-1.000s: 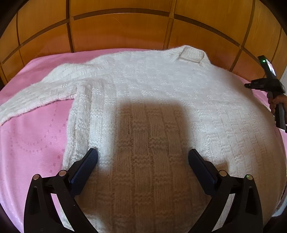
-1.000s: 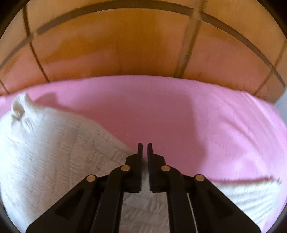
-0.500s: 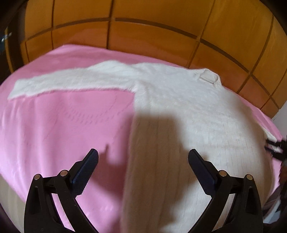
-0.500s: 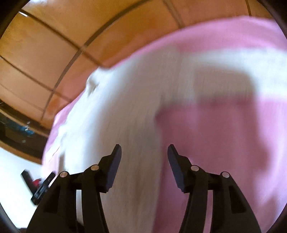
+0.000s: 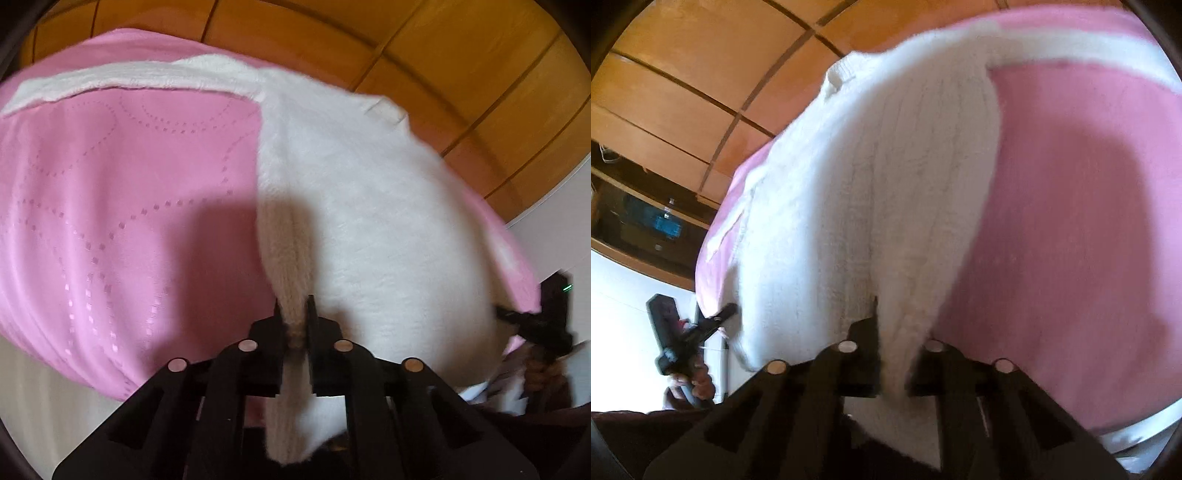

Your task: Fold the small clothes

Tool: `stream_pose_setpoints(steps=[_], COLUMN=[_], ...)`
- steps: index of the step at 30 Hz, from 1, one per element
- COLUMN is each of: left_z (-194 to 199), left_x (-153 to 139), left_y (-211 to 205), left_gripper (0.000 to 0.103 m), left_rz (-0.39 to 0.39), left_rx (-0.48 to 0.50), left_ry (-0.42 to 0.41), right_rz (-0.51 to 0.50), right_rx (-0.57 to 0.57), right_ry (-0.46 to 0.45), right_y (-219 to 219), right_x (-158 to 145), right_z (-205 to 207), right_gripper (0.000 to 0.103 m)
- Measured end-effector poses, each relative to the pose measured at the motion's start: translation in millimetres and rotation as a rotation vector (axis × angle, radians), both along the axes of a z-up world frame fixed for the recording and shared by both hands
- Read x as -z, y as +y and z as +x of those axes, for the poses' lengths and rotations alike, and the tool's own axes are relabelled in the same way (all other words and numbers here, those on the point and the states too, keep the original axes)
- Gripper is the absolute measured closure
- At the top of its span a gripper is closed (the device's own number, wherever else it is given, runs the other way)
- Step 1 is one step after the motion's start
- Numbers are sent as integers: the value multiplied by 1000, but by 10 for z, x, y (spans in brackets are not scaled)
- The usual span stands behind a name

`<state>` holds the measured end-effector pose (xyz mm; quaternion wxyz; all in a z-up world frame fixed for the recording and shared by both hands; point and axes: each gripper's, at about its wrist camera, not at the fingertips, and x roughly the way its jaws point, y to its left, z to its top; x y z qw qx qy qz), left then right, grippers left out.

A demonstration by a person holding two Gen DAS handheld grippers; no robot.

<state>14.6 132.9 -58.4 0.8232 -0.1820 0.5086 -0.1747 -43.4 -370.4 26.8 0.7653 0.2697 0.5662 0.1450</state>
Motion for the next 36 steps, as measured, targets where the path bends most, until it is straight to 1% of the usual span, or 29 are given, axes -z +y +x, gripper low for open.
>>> stream_pose_setpoints(steps=[1, 3, 4, 6, 7, 8, 9, 10, 11, 12, 13, 14, 15, 16, 19, 20, 21, 22, 23, 24, 25, 27, 28, 30, 32, 34, 36], left_z=[-12, -24, -24, -9, 3, 7, 11, 9, 12, 25, 45, 58, 51, 97, 216, 269, 308, 360, 389, 427, 484, 539, 568, 608, 659, 685, 708], left_x=[-114, -258, -250, -106, 16, 105, 121, 88, 42, -9, -89, -147, -214, -281, -446, -489, -516, -533, -547, -549, -549, -539, -520, -494, -439, -383, -347], left_y=[51, 127, 142, 128, 108, 68, 40, 5, -19, -34, -49, -42, -44, -7, -128, -199, -285, -409, -510, -607, -737, -890, -970, -1059, -1127, -1162, -1182], left_gripper=[96, 98, 98, 98, 98, 98, 98, 98, 95, 80, 59, 50, 44, 44, 44, 42, 34, 29, 29, 29, 29, 29, 29, 29, 29, 29, 29], left_rz=[-59, -70, -49, 37, 81, 129, 150, 156, 162, 175, 194, 201, 201, 195, 175, 167, 162, 174, 190, 203, 213, 227, 250, 267, 268, 272, 298], left_rx=[6, 3, 10, 13, 17, 20, 18, 11, 9, 5, -11, -27, -43, -51, -62, -55, -42, -20, -2, 19, 52, 89, 96, 109, 130, 139, 131], left_ry=[-32, -56, -48, 0, 38, 64, 64, 53, 43, 29, 3, -23, -53, -79, -133, -148, -159, -171, -179, -182, -180, -169, -162, -151, -125, -101, -84], right_rz=[12, -6, -44, -83, -124, -144, -145, -131, -102, -82, -69, -61, -63, -69, -63, -69, -75, -80, -89, -103, -106, -96, -89, -64, -53, -70, -76], right_rx=[3, -20, -38, -58, -71, -73, -59, -47, -34, -26, -4, 22, 67, 108, 326, 400, 501, 571, 635, 724, 780, 908, 949, 1032, 1068, 1092, 1106], right_ry=[-67, -137, -142, -91, -44, -11, 24, 34, 35, 32, 22, 8, -10, -18, -40, -46, -49, -48, -48, -51, -51, -41, -37, -27, -32, -32, -21], right_y=[-56, -119, -113, -111, -78, -58, -47, -81, -93, -112, -179, -280, -418, -530, -1097, -1308, -1588, -1774, -1935, -2186, -2328, -2675, -2792, -3046, -3222, -3332, -3462], right_x=[-209, -453, -500, -381, -235, -126, 2, 41, 68, 66, 47, 24, -17, -46, -111, -136, -132, -125, -120, -105, -95, -43, -14, 57, 85, 93, 120], right_z=[-25, -70, -76, -96, -103, -101, -103, -114, -115, -111, -107, -98, -82, -78, -48, -68, -72, -78, -73, -78, -75, -78, -66, -23, 37, 164, 254], right_gripper=[98, 98, 98, 98, 98, 98, 98, 97, 95, 87, 80, 63, 58, 58, 52, 51, 51, 51, 51, 52, 52, 54, 54, 59, 61, 65, 75])
